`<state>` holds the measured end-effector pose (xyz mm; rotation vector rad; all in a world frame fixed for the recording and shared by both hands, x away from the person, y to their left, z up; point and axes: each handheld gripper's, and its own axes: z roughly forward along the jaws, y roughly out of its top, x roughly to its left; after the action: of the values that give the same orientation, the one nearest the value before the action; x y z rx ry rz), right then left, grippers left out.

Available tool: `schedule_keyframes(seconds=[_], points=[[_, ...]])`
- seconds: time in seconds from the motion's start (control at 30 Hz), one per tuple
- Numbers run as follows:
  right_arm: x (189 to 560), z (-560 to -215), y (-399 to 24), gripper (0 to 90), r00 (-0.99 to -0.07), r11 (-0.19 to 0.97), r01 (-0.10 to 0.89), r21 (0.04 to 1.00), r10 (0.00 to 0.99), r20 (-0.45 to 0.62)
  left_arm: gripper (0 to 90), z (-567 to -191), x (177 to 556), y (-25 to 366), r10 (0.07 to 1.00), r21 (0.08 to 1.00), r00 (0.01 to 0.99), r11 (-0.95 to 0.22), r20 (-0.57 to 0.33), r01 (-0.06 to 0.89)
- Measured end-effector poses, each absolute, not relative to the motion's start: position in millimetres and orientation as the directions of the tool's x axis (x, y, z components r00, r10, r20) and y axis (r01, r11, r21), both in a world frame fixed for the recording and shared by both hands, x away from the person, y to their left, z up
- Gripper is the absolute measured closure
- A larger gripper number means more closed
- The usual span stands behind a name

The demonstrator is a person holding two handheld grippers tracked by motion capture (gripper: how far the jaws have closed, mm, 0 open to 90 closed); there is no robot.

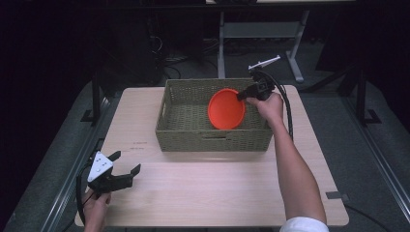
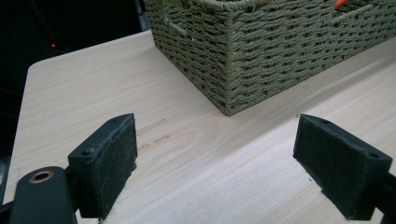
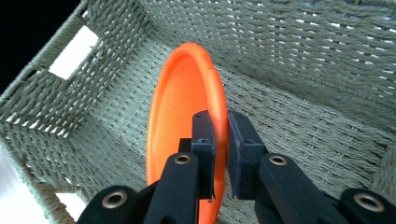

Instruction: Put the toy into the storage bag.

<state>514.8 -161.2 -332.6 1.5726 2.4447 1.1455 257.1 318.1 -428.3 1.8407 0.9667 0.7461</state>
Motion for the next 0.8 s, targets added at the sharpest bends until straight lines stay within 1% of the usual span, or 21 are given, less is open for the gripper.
schedule_keyframes(seconds=[0.3, 0.57, 0.8], points=[[517.1, -344.2, -155.4, 81.7, -0.487, 0.26, 0.799, 0.542, 0.809, 0.33, 13.0, -428.4, 257.4, 318.2, 0.853, 0.906, 0.513, -0.287, 0.095, 0.309], [519.4, -358.5, -159.4, 81.4, -0.461, 0.269, 0.83, 0.488, 0.824, 0.331, 13.0, -428.2, 257.2, 317.5, 0.853, 0.906, 0.514, -0.289, 0.096, 0.31], [520.6, -362.6, -159.3, 81.0, -0.459, 0.278, 0.841, 0.463, 0.821, 0.339, 13.0, -428.2, 257.2, 317.3, 0.852, 0.906, 0.514, -0.289, 0.096, 0.31]])
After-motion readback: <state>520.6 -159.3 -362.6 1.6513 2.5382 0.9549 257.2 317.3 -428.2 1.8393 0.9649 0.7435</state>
